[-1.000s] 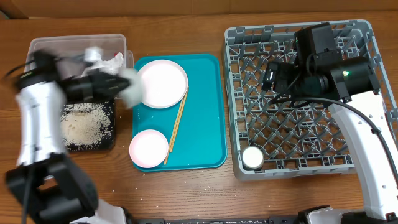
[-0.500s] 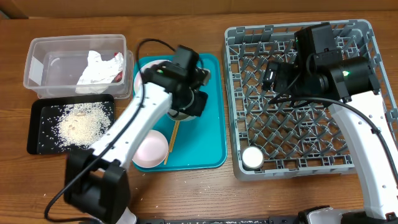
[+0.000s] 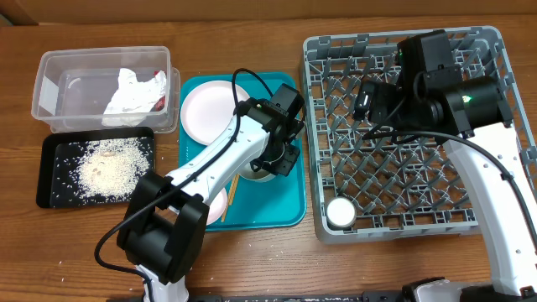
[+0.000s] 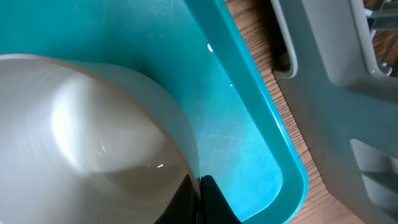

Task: Sort waste into correct bins and load items into the dishwasher
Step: 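Carry the emptied bowl back and set it on the teal tray, then move left arm aside and reach right gripper to the grey bowl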

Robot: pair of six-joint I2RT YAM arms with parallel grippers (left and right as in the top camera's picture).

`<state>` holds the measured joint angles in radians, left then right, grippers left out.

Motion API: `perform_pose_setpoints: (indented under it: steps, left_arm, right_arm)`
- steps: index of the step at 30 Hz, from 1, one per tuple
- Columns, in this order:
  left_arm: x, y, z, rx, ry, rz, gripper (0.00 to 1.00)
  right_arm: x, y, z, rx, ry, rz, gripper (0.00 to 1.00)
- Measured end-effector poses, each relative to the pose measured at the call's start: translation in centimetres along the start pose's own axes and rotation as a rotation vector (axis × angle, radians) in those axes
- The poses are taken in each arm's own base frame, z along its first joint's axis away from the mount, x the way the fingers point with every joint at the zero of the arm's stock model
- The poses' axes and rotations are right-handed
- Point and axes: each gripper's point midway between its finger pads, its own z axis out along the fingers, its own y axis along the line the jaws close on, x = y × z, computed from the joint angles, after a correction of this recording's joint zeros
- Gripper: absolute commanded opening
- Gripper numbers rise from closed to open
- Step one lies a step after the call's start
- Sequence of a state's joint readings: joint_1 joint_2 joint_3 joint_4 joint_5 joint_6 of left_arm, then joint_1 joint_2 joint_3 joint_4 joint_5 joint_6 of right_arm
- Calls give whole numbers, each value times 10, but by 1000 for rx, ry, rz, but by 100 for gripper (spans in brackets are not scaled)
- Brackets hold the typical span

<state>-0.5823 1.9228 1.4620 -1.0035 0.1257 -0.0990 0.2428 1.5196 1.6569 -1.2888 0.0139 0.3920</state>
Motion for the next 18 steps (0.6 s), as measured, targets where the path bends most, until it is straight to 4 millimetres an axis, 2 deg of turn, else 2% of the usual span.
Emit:
perform_pose_setpoints:
  steps: [2, 4, 10, 13, 14, 18]
  left_arm:
    - [0, 0, 0, 0, 0, -5, 23]
    - [0, 0, 0, 0, 0, -10, 28]
    - [3, 9, -6, 1, 20, -70, 30]
    - [-5, 25, -27, 10, 10, -141, 32]
    - [-8, 31, -35, 10, 3, -162, 36]
    - [-24, 67, -76, 6, -58, -258, 41]
  right_arm:
    - [-2, 1, 0, -5, -9, 0, 100]
    - [-4, 5, 0, -23, -12, 0, 100]
    - [-9, 23, -2, -121, -24, -4, 100]
    - [-11, 31, -3, -157, -31, -8, 100]
    - [-11, 32, -3, -162, -30, -10, 100]
    - [-10, 45, -4, -196, -37, -35, 100]
